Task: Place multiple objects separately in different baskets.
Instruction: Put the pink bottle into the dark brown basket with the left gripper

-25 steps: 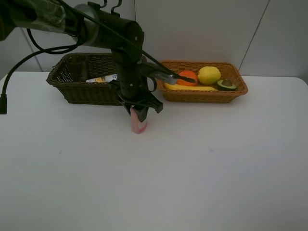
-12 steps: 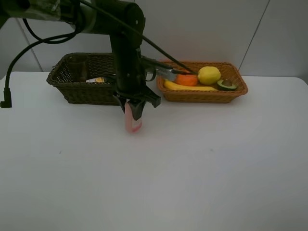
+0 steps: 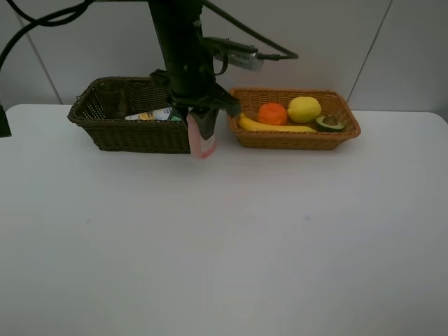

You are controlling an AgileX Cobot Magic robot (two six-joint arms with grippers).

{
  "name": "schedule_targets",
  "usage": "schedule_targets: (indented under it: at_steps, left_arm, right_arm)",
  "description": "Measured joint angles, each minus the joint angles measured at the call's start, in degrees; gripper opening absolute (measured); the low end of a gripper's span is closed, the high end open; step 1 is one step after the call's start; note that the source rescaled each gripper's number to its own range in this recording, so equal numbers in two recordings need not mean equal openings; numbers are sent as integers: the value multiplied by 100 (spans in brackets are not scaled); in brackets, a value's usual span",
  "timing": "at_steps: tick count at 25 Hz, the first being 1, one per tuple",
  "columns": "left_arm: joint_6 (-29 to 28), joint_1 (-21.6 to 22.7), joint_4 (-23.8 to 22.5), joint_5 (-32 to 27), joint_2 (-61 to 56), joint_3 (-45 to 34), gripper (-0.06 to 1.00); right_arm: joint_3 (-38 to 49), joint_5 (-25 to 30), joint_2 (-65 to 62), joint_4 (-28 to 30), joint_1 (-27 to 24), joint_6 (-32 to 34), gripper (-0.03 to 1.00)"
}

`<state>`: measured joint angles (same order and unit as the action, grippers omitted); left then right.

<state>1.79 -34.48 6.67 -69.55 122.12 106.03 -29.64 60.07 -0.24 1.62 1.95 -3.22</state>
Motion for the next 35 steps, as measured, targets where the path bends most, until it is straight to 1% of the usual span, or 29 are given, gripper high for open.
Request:
schedule_targets:
  at_steps: [5,8,11,17,19,24,35]
  left_arm:
    - [0,278,-44,-8,-193,211,43]
    - [6,474,-242,-8,-293,262,43]
    - [6,698,-667,-8,-308,267,43]
    - [11,1082,-1767,-8,-308,267,43]
    - [11,1178,-2023,-10,-308,267,43]
    - [11,1370,-2178,-17,-251,267,43]
    - [11,1517,-2442,-28,220,267,43]
  right_arm:
    - [0,0,0,0,0,0,98]
    - [0,0,0,0,0,0,98]
    - [0,0,0,0,0,0,98]
    - [0,0,0,0,0,0,98]
    - [0,0,0,0,0,0,98]
    - [0,0,0,5,0,0,98]
    - [0,0,0,5,0,0,98]
